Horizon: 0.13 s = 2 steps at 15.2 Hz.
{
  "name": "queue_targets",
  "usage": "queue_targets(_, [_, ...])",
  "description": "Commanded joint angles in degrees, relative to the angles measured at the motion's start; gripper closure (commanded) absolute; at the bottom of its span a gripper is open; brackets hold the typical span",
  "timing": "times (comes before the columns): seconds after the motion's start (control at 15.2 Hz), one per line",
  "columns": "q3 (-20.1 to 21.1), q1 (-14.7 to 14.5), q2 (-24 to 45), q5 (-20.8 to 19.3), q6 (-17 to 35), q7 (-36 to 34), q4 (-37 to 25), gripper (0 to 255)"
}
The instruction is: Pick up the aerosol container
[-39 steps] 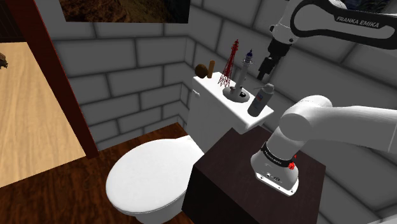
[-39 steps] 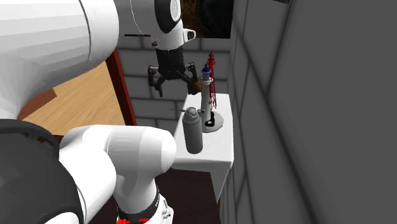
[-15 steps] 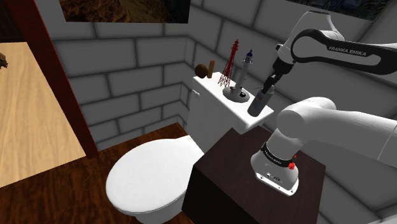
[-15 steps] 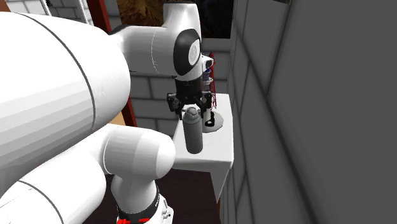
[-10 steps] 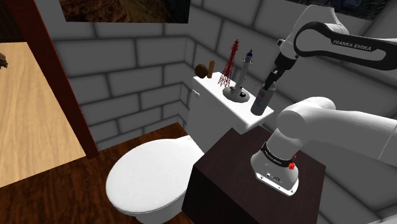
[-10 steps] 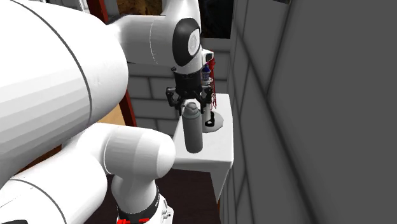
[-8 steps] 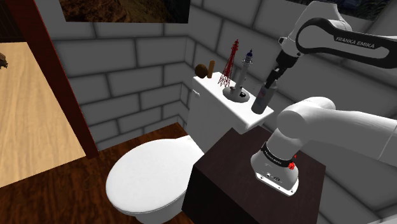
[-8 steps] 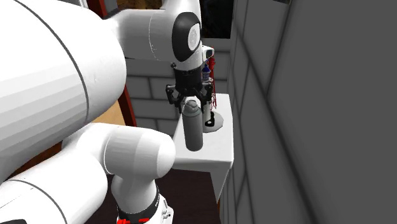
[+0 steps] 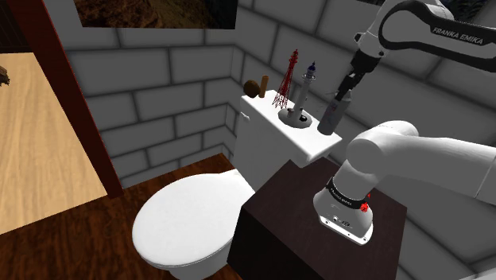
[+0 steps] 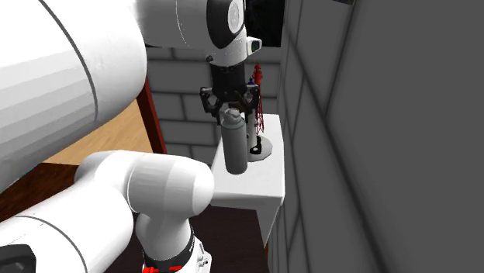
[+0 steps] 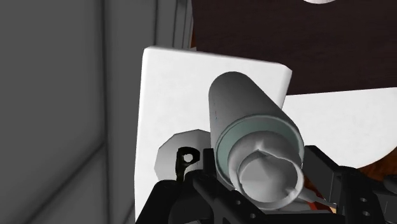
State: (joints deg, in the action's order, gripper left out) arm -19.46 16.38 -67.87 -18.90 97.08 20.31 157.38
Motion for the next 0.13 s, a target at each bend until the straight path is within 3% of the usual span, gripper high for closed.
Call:
queue_targets(0.0, [0.3,-0.19,0.23,0.31,-0.75,0.03,-1.02,255])
queue_targets(0.07, [0.31,-0.19,0.22,0.31,-0.75,0.03,-1.02,255])
